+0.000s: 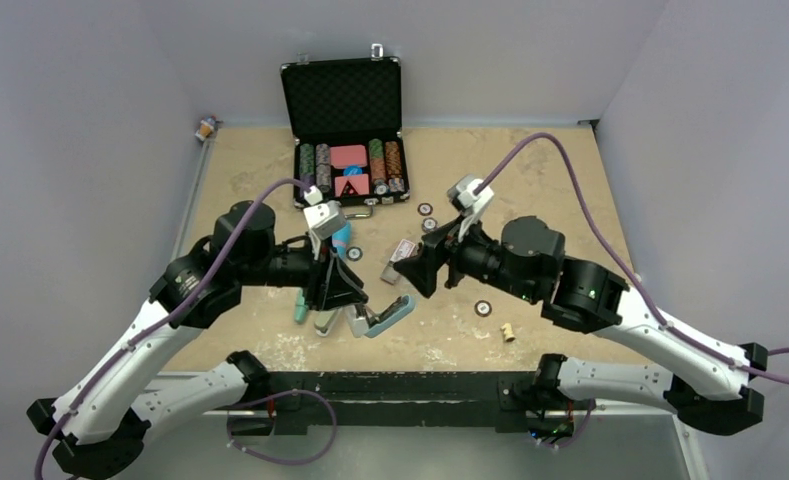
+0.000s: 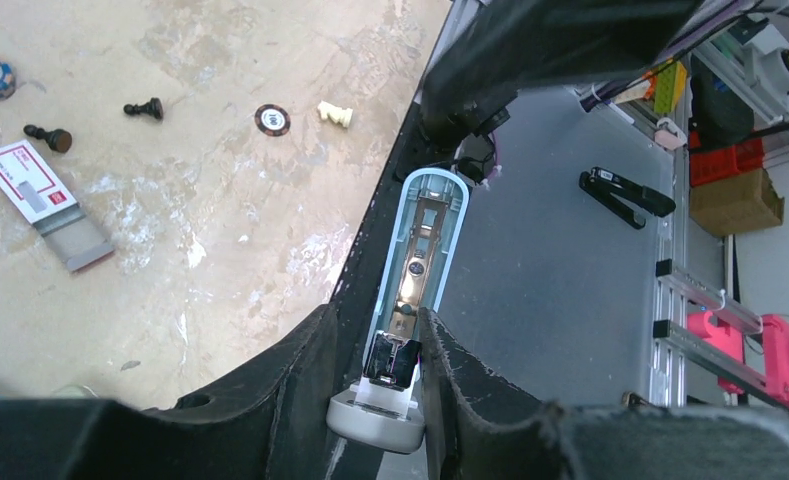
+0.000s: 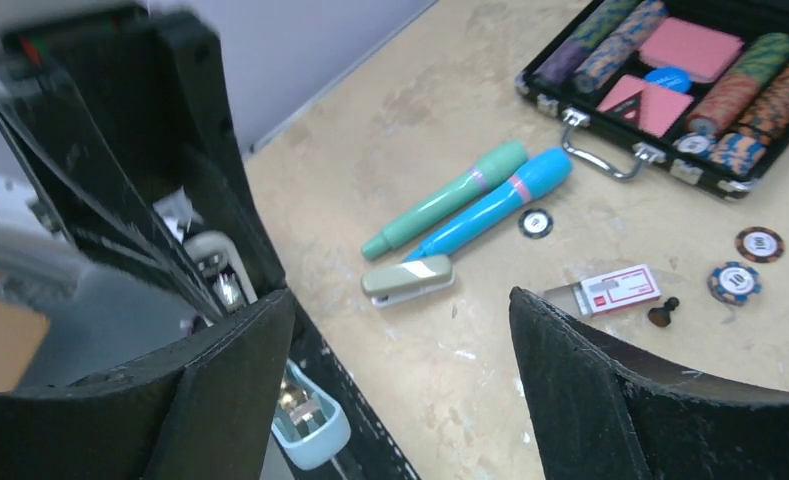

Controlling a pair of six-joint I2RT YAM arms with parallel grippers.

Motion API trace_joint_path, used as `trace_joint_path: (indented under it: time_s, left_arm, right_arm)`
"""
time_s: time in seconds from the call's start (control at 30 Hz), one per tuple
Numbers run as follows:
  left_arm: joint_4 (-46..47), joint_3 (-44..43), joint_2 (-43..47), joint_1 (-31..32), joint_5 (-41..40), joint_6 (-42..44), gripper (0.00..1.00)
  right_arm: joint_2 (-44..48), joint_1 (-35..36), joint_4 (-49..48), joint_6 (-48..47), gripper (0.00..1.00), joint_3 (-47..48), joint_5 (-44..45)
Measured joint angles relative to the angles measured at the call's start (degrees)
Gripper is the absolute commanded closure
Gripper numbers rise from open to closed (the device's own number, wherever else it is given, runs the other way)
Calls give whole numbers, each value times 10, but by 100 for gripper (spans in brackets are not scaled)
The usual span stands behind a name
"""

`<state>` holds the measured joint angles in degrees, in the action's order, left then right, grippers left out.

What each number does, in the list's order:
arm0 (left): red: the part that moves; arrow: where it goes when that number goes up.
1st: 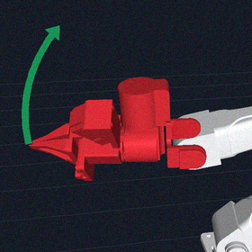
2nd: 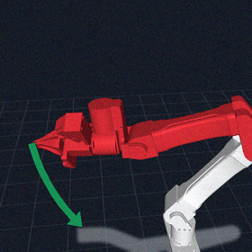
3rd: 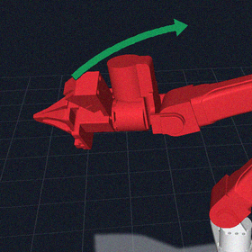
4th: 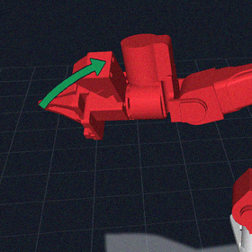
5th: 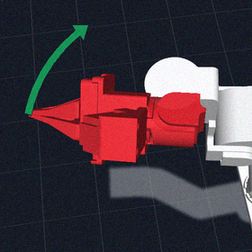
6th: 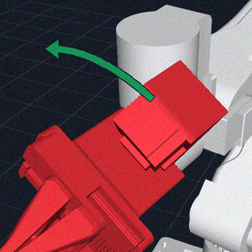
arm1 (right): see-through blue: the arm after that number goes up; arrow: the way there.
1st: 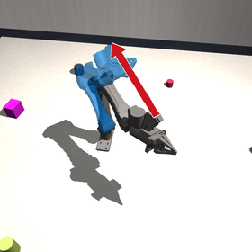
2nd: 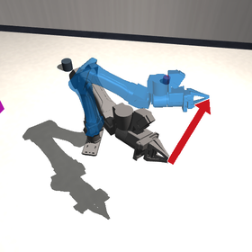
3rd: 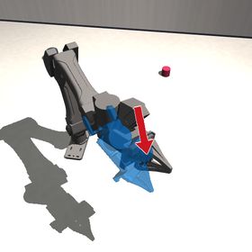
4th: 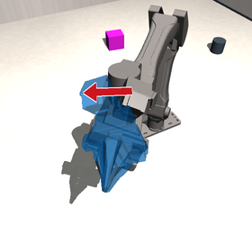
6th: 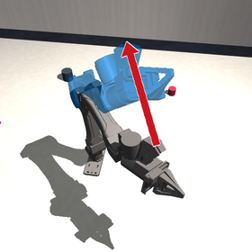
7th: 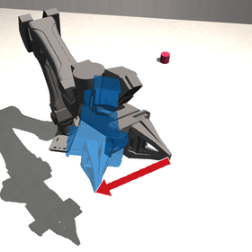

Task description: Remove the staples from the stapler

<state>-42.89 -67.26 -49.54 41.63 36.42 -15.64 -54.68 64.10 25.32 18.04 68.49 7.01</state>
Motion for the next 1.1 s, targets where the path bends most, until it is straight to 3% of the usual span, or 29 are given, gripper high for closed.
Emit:
trace_joint_path:
  time_s: [0.3,0.6,0.83,1.1]
  left_arm:
    - [-11,0,-33,0,-55,-49,100]
    - [-47,-23,-54,-9,-153,-99,100]
    - [-70,-86,-99,-27,-204,-160,100]
    - [-101,-116,-133,-30,-226,-181,100]
  right_arm:
    - [-5,-31,-8,73,20,32,-6]
    - [-26,-39,-2,123,15,20,-39]
    - [-54,-150,46,171,22,27,-75]
    - [-97,-158,74,191,24,27,-96]
